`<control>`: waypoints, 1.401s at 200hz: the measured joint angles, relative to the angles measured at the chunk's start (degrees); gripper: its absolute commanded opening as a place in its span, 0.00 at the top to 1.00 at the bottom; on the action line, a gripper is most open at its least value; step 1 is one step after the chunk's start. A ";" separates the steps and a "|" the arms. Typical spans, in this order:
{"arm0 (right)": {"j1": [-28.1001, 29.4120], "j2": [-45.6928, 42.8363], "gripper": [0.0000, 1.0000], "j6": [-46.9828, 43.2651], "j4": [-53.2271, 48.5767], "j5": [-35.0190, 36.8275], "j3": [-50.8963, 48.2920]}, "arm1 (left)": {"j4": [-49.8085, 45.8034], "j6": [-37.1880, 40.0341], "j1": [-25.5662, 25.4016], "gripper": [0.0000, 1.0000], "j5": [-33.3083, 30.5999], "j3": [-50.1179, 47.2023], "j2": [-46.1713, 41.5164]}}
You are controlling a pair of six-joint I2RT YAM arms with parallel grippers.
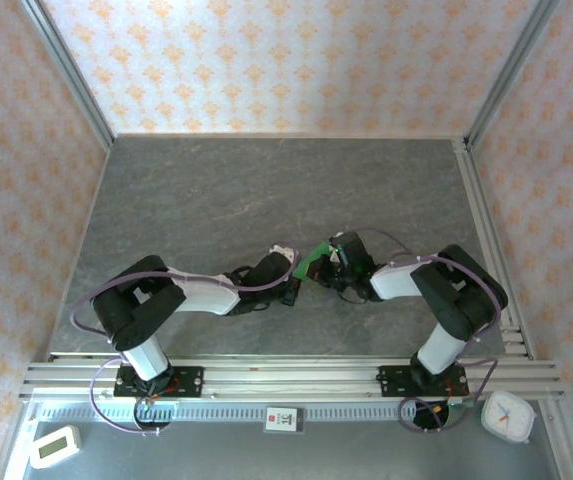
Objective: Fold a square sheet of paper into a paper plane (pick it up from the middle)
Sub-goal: Fold the wing for the fifth time at the center of the table.
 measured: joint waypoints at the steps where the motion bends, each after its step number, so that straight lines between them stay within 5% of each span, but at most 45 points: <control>1: 0.00 0.00 1.00 0.00 0.00 0.02 0.00 | 0.07 0.00 0.04 1.00 0.00 0.00 0.00; 280: 5.40 1.95 1.00 -1.33 -6.80 6.32 7.82 | 15.96 -4.76 5.38 1.00 6.43 -7.85 0.92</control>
